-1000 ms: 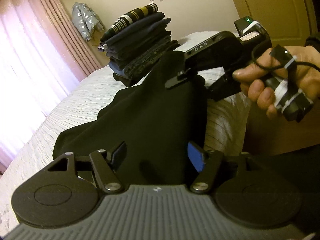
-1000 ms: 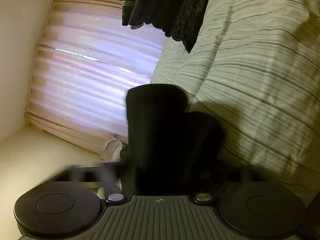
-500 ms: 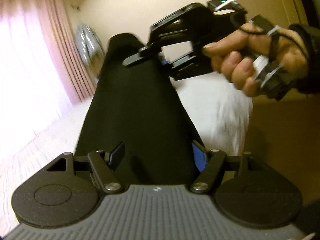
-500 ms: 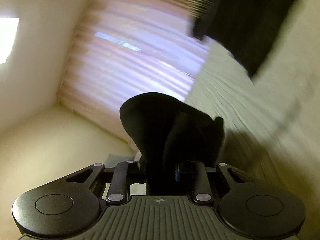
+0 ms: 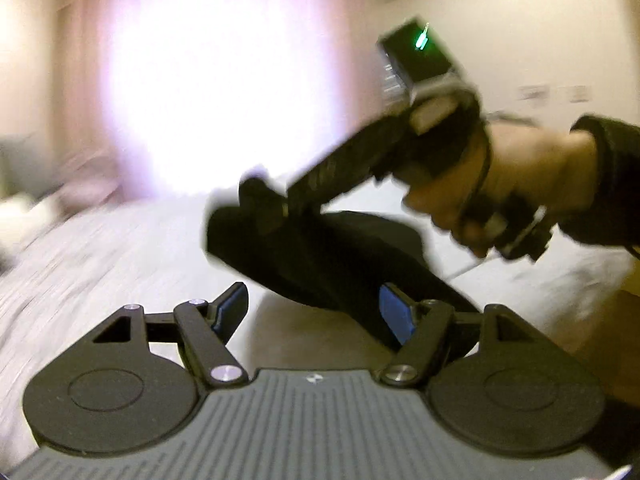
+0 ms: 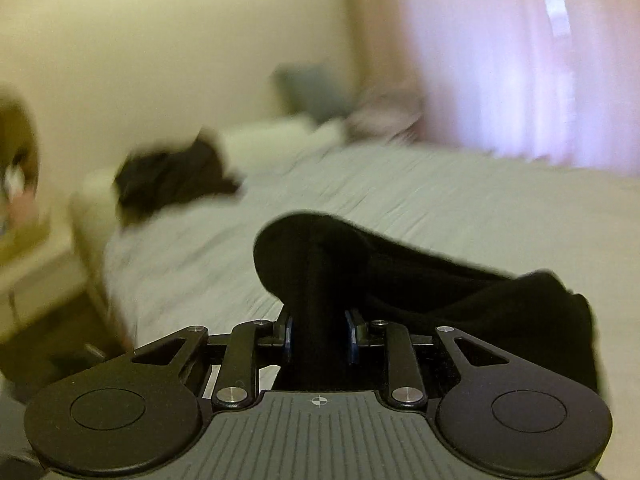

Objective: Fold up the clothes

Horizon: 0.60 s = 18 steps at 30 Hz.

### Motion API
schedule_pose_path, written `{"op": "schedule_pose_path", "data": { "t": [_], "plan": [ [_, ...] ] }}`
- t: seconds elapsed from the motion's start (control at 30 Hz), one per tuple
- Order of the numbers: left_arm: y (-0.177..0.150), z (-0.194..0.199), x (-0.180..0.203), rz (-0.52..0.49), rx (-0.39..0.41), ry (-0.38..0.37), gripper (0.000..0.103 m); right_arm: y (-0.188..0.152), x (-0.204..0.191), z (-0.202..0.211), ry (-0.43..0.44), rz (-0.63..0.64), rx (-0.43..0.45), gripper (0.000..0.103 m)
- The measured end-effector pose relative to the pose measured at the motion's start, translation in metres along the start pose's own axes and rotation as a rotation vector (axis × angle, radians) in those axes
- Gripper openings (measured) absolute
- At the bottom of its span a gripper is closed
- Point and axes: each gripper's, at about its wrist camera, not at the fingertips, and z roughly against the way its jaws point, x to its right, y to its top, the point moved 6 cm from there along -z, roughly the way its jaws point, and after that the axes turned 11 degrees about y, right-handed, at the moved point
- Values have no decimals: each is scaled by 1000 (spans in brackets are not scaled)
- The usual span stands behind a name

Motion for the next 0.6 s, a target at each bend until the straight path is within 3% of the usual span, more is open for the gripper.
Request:
{"op": "schedule_pose_path", "data": {
  "t": [0.03,0.13,0.17,0.2,0.23,0.3,0.37,0.47,0.6],
  "plan": [
    [-11,0,-14,16,-33,46,69,-6,-8,-37,38,-5,-44,24],
    [-36,-3,-38,64,-110,119,69,-12,-18,-104,167,-34,-50,29],
    [-41,-4,-40,66,-123,127,69,-11,-19,-112,167,-35,-54,37],
    [-45,-5,-39,57,-124,125,69,-9,-19,-120,163,-34,-58,63],
    [-46,-7,-33,29,-117,117,69,-6,-16,-113,187,-26,-29,78],
    [-44,-11,-11,-71,-86,86,69,-1,-7,-89,233,-11,34,78],
    [-47,-15,20,-225,-51,30,70,-7,12,-49,212,12,72,78],
    [-59,-19,71,-467,12,-48,70,-36,41,15,125,29,110,78],
    [-83,-35,125,-736,56,-47,76,-94,88,88,-31,-77,129,79]
  ]
}}
